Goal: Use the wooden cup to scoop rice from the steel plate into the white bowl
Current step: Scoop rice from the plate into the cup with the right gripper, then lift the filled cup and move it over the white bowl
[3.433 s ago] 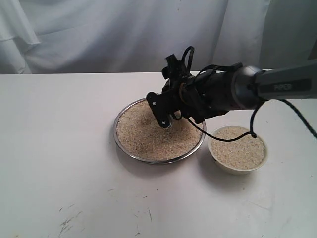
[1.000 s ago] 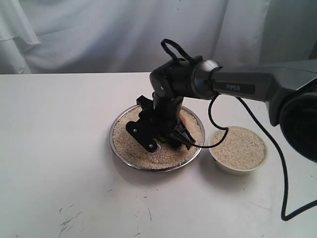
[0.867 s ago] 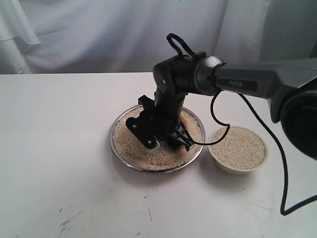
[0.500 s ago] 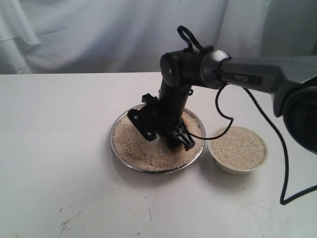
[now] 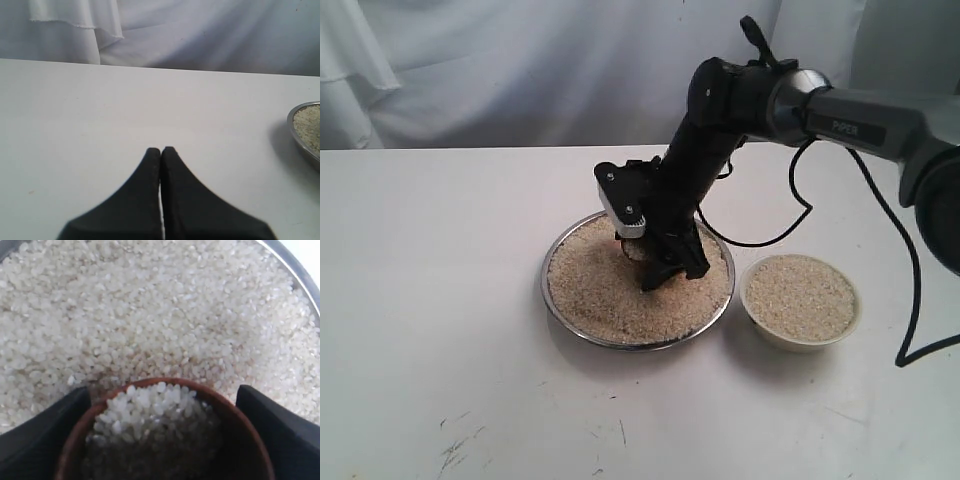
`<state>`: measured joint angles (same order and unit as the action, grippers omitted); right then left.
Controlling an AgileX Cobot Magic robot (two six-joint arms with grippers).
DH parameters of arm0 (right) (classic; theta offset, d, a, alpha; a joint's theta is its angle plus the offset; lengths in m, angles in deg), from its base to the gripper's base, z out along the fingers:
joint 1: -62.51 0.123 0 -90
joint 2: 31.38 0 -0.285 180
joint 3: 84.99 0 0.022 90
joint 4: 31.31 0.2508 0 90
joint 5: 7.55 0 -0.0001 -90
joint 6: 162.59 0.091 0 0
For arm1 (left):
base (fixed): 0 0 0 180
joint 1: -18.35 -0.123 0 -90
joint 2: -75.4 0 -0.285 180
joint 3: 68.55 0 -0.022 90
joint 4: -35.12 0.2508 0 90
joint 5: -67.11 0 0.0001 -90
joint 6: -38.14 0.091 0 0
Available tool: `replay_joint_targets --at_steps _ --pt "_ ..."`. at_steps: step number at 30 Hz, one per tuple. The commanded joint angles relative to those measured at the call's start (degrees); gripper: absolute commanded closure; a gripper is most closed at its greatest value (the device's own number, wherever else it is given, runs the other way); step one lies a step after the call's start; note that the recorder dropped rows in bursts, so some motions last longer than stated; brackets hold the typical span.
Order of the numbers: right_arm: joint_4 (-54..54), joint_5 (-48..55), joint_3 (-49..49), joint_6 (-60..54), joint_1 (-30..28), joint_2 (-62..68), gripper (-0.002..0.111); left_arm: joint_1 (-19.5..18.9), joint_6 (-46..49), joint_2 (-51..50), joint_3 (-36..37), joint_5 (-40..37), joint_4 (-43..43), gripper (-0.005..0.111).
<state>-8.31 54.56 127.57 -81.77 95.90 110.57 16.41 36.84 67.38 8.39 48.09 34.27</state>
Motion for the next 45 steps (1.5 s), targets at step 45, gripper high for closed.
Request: replay_joint_targets --at_steps 45 --pt "-27.18 -15.5 -34.22 16.87 -10.54 -30.97 0.108 -0.11 -0.05 0.24 0.28 0.76 -0.09 0.107"
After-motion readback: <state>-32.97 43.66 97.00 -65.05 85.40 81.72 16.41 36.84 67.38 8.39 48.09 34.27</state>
